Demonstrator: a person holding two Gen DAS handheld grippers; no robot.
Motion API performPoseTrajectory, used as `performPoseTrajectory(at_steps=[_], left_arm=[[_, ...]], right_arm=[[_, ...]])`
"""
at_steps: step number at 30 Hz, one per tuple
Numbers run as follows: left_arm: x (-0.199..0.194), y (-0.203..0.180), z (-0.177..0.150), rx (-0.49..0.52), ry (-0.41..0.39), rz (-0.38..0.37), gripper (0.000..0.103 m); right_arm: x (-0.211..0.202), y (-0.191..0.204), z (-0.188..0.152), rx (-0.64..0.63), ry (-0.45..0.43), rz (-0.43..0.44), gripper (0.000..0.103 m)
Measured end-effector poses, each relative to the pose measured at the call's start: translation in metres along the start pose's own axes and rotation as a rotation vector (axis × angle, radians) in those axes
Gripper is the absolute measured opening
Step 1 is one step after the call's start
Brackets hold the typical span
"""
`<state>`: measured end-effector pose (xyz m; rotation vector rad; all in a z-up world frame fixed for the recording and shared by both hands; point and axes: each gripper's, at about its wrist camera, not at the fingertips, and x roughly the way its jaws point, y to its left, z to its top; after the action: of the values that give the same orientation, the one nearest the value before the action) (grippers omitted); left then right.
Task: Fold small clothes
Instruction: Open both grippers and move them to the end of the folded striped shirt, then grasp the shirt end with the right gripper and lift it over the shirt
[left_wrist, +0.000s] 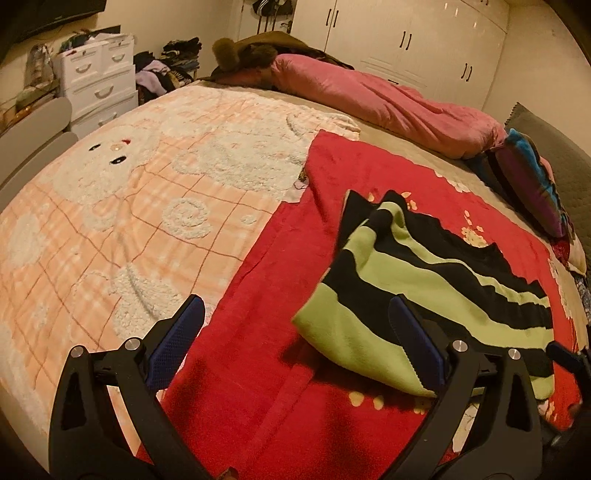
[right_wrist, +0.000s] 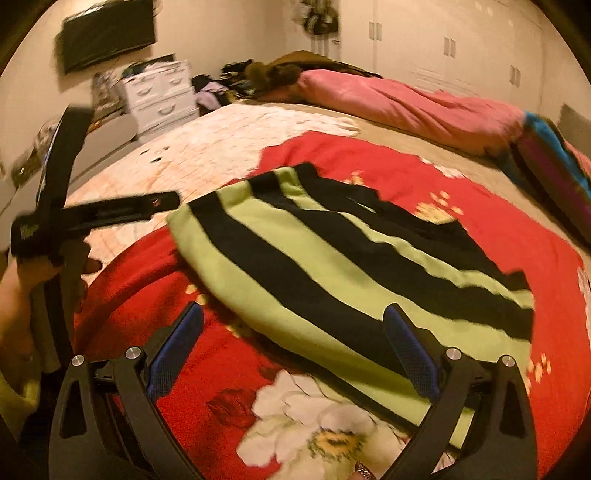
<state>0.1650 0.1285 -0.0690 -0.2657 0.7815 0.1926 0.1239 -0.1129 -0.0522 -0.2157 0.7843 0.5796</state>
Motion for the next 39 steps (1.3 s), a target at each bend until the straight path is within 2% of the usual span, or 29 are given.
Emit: performPoseTrajectory(at_steps=[4,8,12,20,21,22,23,24,25,26,28,30,31,32,36,39], left_arm=[[0.008,0.007,0.010,-0.017,0.009,-0.007,0.093],[0.015,0.017,0.025,-0.056,0.025,-0.052,0.093],[0.031,0.021,0.041,-0.084,0.077,-0.088,0.093],[0.068,0.014,0.064,-0.132,0.199,-0.242,0.093],[0.072,0.011,0.066,-0.125,0.210,-0.245,0.091],[0.078,0.007,0.068,-0.115,0.226,-0.257,0.085],[0.083,0.004,0.071,-0.113,0.236,-0.283,0.084],[0.085,0.002,0.072,-0.114,0.241,-0.296,0.083],[0.091,-0.002,0.075,-0.120,0.257,-0.323,0.083],[0.097,-0.005,0.076,-0.122,0.276,-0.343,0.083],[0.110,-0.012,0.077,-0.128,0.318,-0.373,0.079],[0.124,-0.016,0.076,-0.148,0.355,-0.392,0.078],[0.133,-0.018,0.074,-0.168,0.380,-0.415,0.065],[0.141,-0.020,0.071,-0.189,0.402,-0.440,0.057],[0.157,-0.026,0.065,-0.183,0.430,-0.410,0.043],[0.159,-0.030,0.063,-0.175,0.434,-0.418,0.023]], right_arm=[[0.020,0.025,0.004,-0.090,-0.006,-0.003,0.097],[0.039,0.043,0.006,-0.135,-0.003,0.010,0.097],[0.056,0.060,0.009,-0.166,0.006,0.018,0.097],[0.096,0.082,0.015,-0.251,0.011,-0.046,0.095],[0.102,0.081,0.014,-0.252,0.017,-0.058,0.089],[0.108,0.077,0.014,-0.243,0.027,-0.082,0.066],[0.110,0.071,0.014,-0.220,0.033,-0.072,0.046],[0.111,0.062,0.015,-0.174,0.030,-0.035,0.037],[0.110,0.056,0.016,-0.144,0.028,0.002,0.020],[0.109,0.054,0.015,-0.133,0.027,0.018,0.014],[0.105,0.055,0.014,-0.133,0.018,0.048,0.007],[0.102,0.058,0.013,-0.136,0.013,0.052,0.007],[0.102,0.058,0.013,-0.132,0.010,0.055,0.007],[0.102,0.055,0.013,-0.118,0.011,0.065,0.007],[0.103,0.049,0.014,-0.076,0.011,0.091,0.007],[0.106,0.046,0.014,-0.066,0.013,0.093,0.007]])
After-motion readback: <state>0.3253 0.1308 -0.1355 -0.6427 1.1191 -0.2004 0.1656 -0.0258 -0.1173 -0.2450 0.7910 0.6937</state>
